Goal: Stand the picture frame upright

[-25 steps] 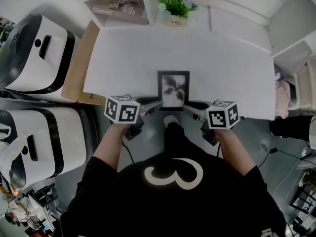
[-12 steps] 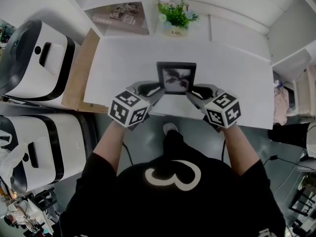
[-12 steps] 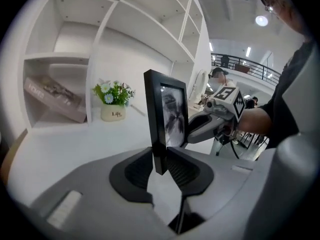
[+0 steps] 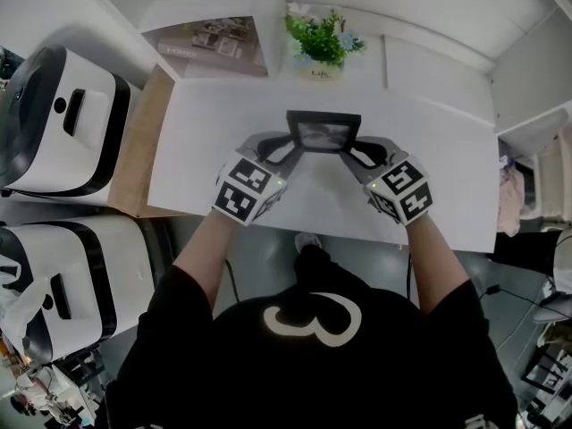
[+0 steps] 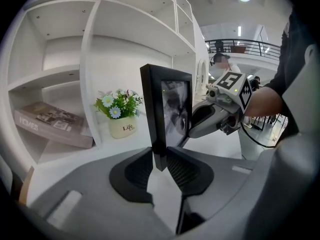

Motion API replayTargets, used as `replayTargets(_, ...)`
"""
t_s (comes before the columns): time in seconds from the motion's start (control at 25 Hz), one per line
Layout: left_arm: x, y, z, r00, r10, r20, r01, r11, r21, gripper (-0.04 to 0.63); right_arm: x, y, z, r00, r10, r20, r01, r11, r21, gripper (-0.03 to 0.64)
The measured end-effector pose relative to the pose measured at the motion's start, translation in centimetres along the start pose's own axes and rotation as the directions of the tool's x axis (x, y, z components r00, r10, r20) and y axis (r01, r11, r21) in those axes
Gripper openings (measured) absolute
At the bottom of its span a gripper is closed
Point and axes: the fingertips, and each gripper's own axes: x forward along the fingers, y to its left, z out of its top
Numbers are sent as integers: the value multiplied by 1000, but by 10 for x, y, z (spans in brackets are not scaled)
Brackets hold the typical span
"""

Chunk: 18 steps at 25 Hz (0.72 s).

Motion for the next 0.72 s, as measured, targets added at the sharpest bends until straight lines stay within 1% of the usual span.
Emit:
replayTargets(0.2,24,20,-4,999,45,-19,-44,998,41,97,26,-23,-6,1000,-24,-16,24,1000,-9,91)
replayTargets(0.44,48,35,-14,996,63,-57,-60,997,46,95,49,-42,-19,998,-36,-60,36,999,6,92)
replayTargets(0.56,57,37,-21,995,60,-83,-57,998,36,95,57,-47,-28,996,-34,-87,36,999,26,92)
replayTargets(0.72,63,39,-26,994,61,-87,-59,998,26,94,63,-50,-33,995,-32,-99,36,999,36,92)
